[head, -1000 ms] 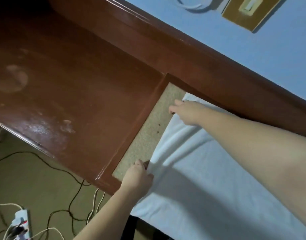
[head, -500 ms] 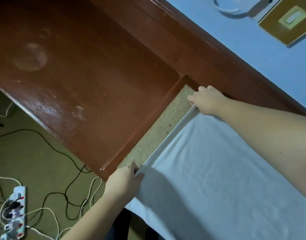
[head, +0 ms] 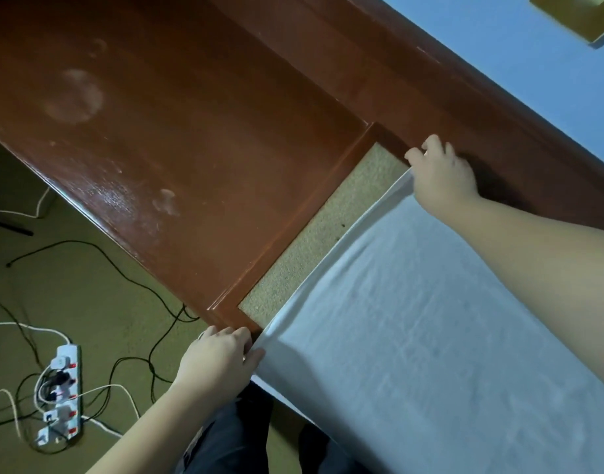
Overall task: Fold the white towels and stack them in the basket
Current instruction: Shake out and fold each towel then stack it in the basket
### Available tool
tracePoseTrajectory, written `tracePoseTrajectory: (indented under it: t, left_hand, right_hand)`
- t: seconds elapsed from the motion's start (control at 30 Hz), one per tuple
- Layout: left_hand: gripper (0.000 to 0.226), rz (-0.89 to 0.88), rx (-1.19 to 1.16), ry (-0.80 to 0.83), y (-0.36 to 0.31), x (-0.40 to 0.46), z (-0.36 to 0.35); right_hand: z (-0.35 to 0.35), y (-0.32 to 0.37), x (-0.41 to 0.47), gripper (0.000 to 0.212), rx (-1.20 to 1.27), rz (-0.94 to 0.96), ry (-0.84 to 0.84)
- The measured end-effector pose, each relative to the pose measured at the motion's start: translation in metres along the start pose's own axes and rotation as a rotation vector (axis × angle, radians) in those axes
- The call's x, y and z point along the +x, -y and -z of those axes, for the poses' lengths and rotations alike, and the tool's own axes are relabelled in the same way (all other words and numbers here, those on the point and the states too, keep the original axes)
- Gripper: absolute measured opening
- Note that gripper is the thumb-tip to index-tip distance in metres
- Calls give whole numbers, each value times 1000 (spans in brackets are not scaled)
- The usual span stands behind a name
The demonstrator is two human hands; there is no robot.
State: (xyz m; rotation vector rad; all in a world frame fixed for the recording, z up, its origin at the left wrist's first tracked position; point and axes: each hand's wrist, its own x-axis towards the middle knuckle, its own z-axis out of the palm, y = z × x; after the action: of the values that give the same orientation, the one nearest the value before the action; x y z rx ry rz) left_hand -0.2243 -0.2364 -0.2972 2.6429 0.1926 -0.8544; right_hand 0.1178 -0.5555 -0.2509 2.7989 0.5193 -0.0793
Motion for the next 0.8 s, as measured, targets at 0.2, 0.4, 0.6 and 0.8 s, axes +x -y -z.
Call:
tracePoseTrajectory:
  t: [0.2,0.4,0.6,0.8]
  left_hand:
    - [45,-6,-45,-100,-13,-1,-6]
    - [27,-16,-136,-88,-38,14,-7]
    - [32,-23,-38,-18,-34,23,1]
    - [36,-300,60,-60,-42,3,14]
  right_hand:
    - [-3,57,-21,57,550,-540,416]
    - [-10,110,-24,66,699,-699,438]
    - [-6,111,-22,43,743,-844,389]
    - [2,84,-53,39,1143,-1124,175]
